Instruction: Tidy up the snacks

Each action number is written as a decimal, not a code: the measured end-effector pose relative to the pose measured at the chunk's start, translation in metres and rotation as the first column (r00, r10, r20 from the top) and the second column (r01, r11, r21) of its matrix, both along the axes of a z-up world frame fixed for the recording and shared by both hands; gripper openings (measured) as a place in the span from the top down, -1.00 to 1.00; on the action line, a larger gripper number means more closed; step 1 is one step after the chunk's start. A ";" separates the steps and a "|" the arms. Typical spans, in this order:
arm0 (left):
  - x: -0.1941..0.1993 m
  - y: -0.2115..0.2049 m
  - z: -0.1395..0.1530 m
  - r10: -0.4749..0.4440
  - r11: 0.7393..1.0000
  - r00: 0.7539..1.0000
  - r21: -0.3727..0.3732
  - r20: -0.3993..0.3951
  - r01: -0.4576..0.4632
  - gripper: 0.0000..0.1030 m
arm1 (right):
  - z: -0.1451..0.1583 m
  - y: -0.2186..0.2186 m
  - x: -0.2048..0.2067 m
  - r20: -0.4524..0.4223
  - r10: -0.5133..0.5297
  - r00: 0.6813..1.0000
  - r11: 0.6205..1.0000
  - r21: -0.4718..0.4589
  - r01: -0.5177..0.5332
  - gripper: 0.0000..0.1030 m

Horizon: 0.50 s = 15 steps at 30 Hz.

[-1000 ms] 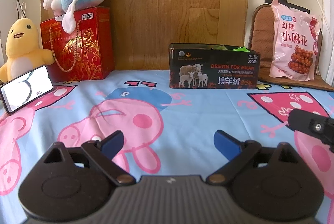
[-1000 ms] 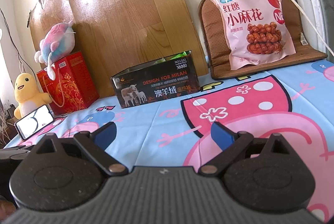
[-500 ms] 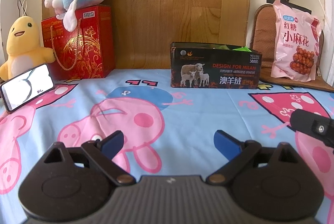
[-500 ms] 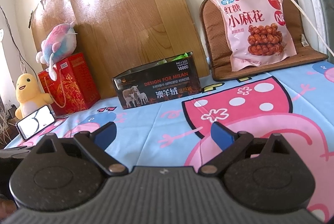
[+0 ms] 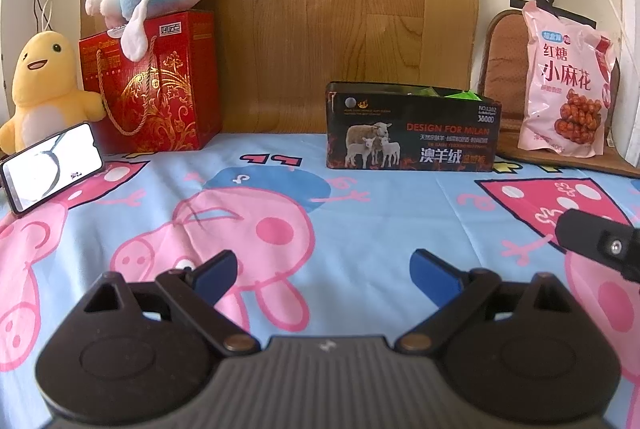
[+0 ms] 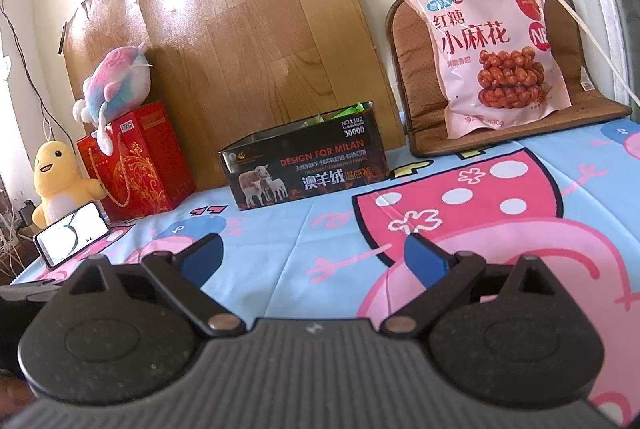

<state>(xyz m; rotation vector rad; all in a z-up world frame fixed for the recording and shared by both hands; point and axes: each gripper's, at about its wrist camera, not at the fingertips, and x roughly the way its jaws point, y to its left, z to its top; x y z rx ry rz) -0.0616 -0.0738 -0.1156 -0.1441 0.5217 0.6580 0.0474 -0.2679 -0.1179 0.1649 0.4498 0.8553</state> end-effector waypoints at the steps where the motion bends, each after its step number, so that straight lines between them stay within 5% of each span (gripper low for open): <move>1: 0.000 0.000 0.000 -0.001 1.000 1.000 0.000 0.001 0.001 -0.88 | 0.000 0.000 0.000 0.000 0.001 1.000 1.000 0.000 -0.001 -0.92; 15: 0.000 -0.001 0.000 -0.011 1.000 1.000 -0.002 0.008 0.011 -0.91 | 0.000 0.000 -0.001 -0.001 0.000 1.000 1.000 0.002 0.000 -0.92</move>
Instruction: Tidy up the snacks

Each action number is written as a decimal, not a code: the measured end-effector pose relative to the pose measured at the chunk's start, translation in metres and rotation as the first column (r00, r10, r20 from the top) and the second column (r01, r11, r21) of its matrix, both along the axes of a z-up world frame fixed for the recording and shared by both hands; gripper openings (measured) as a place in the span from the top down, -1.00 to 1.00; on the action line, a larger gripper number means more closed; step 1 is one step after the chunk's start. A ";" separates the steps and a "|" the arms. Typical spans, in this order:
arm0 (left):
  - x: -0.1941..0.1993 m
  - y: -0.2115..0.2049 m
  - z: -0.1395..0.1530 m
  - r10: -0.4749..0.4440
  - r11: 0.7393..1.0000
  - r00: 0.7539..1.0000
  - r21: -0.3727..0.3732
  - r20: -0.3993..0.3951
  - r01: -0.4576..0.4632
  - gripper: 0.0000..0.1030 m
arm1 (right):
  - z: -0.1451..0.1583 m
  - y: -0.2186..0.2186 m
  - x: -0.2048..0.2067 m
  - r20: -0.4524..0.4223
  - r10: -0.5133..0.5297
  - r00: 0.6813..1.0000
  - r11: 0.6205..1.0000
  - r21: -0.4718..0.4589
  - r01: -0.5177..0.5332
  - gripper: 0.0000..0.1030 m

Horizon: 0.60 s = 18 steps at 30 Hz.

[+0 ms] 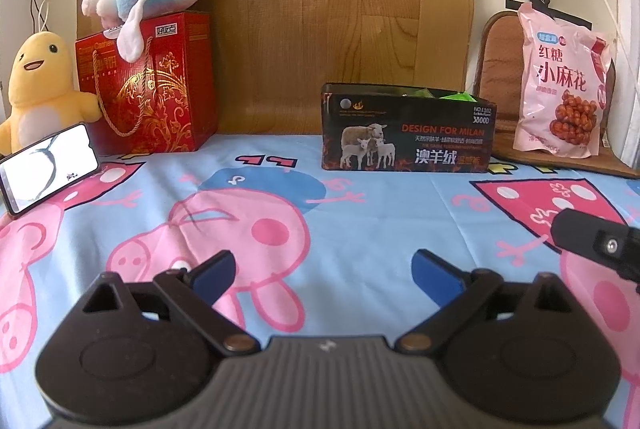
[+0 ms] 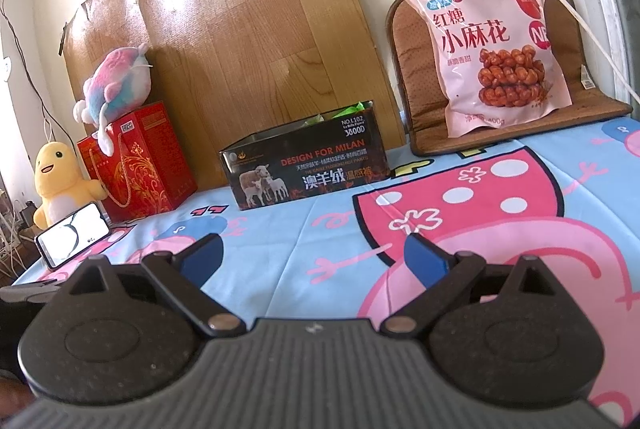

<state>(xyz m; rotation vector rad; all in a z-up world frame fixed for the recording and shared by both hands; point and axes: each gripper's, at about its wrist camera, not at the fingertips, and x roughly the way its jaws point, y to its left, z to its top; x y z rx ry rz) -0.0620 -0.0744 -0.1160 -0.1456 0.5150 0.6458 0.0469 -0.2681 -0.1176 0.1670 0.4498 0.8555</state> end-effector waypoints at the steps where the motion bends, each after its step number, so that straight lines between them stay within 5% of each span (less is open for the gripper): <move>1: 0.000 0.000 0.000 0.000 1.000 1.000 0.000 0.001 0.000 -0.91 | 0.000 0.000 0.000 0.000 0.000 1.000 1.000 0.000 0.000 -0.92; 18: -0.002 -0.001 0.001 -0.009 1.000 1.000 -0.006 0.015 0.009 -0.99 | 0.000 -0.003 -0.001 0.001 0.002 1.000 1.000 0.024 -0.002 -0.92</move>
